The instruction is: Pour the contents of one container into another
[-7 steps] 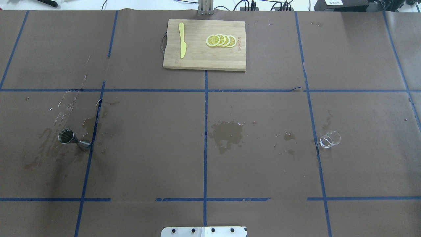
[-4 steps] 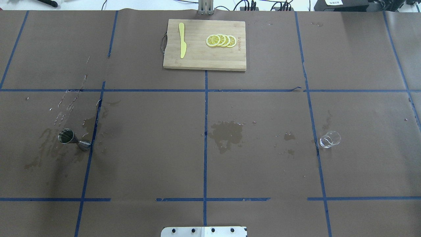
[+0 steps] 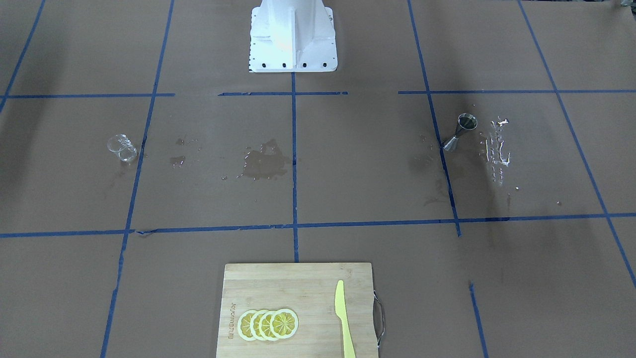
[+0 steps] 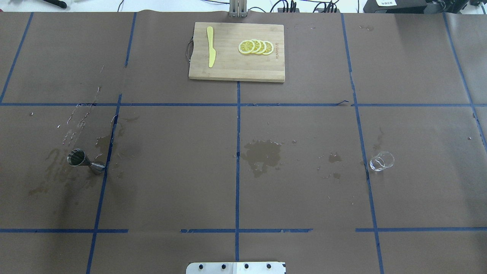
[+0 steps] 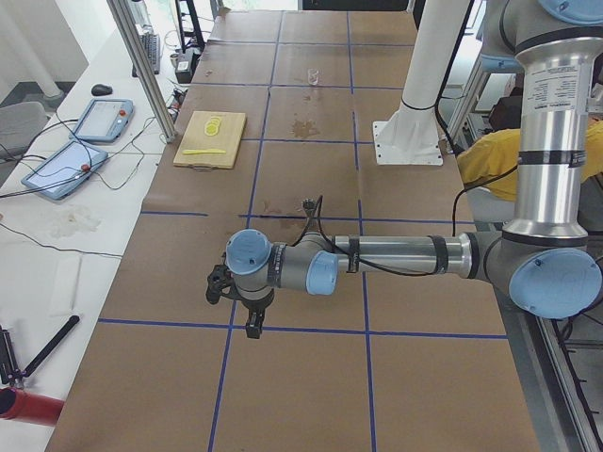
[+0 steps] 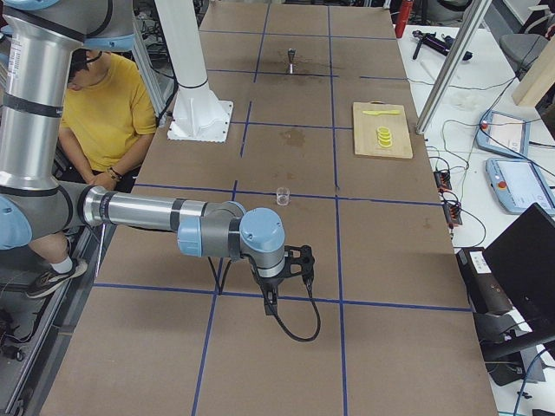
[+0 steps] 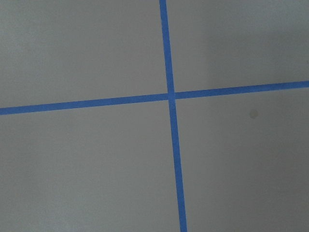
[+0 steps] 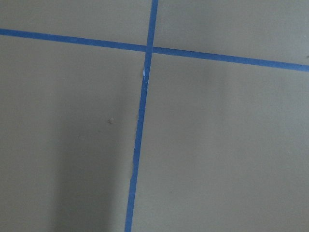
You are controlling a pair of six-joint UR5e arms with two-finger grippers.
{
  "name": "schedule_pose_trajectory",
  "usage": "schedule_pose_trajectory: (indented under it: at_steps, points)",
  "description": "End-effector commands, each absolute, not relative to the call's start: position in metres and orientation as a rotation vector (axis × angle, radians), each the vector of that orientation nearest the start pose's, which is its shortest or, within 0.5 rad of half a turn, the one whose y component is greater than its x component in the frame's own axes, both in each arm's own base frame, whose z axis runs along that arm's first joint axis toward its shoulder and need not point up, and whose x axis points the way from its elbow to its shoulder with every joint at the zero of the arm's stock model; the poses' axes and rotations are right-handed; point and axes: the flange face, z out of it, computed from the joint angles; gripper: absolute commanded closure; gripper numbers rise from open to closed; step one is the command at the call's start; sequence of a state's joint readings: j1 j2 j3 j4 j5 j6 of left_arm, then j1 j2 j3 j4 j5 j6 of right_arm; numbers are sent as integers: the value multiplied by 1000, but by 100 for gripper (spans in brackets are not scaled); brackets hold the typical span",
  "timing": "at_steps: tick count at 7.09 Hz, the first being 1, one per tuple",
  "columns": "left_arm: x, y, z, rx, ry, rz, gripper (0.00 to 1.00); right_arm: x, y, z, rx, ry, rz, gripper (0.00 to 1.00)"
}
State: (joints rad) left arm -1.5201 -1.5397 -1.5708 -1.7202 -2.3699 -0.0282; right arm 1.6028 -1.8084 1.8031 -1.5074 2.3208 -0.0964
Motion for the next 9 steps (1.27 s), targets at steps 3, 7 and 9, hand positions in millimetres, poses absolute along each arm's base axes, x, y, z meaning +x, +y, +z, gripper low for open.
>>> schedule_pose_trajectory:
  at_steps: [3,7,9]
  points:
    - [-39,-482,656,73,802,62,0,54,-409,626,64,-764,-81,0]
    - [-38,-482,656,75,802,65,0,53,-408,626,71,-769,-92,0]
    - [-38,-482,656,75,803,65,0,53,-407,625,73,-769,-95,0]
